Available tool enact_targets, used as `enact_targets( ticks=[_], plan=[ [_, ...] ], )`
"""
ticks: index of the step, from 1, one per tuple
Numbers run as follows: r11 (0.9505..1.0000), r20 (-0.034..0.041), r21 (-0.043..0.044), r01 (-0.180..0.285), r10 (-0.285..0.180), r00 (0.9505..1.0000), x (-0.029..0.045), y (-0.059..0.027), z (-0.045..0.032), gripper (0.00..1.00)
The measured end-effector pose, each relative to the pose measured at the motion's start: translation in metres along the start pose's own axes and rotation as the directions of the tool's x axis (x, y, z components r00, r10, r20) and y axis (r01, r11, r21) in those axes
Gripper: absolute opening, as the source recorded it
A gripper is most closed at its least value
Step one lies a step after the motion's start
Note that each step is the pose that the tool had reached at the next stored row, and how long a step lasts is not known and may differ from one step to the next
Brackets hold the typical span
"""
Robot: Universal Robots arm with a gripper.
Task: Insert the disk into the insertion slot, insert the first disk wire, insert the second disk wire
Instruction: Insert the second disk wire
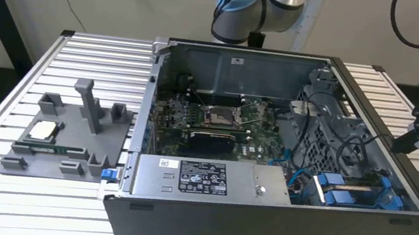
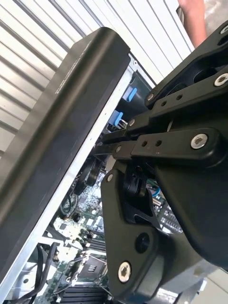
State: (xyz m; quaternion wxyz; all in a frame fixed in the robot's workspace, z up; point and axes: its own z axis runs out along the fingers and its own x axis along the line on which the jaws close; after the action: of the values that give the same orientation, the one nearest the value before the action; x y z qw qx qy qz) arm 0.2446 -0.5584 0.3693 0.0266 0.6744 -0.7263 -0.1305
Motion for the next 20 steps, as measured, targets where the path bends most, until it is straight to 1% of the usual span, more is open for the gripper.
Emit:
enact_targets(
  ticks=[7,10,12,20],
  plan=[
    [1.0000,0.0001,0.0000,0.000,0.000,1.0000,0.0001,0.0001,0.0000,0.16],
    [1.0000,0.0000,0.0000,0.000,0.000,1.0000,0.0002,0.0019,0.0001,0.16],
    [1.0000,0.0001,0.0000,0.000,0.000,1.0000,0.0003,0.0044,0.0001,0.16],
    [1.0000,0.0001,0.0000,0.000,0.000,1.0000,0.0010,0.0191,-0.0007,0.16]
  ],
)
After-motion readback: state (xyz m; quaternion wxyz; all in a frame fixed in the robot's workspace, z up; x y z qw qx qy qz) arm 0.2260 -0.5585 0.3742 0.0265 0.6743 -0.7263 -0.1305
